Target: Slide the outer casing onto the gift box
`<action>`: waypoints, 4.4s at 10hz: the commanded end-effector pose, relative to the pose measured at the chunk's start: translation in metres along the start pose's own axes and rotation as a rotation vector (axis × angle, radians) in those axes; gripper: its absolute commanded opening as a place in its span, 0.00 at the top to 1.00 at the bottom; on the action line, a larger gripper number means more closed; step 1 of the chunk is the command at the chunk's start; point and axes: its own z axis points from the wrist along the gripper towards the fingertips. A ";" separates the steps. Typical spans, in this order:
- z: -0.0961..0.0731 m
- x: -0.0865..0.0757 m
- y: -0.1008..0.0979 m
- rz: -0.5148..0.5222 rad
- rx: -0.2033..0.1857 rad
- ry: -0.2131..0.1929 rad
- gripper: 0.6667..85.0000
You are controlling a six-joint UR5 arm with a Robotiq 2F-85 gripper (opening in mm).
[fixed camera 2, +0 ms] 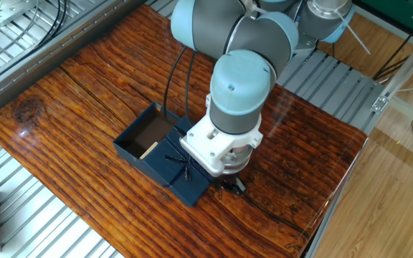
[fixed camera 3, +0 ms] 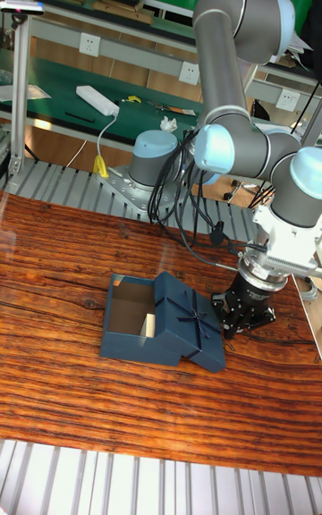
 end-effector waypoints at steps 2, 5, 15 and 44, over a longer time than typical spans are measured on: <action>0.002 -0.002 -0.003 0.010 0.011 -0.006 1.00; 0.002 0.000 -0.004 0.019 0.015 0.001 1.00; 0.004 0.011 -0.018 0.020 0.098 0.041 1.00; -0.027 0.015 -0.087 -0.128 0.131 0.114 1.00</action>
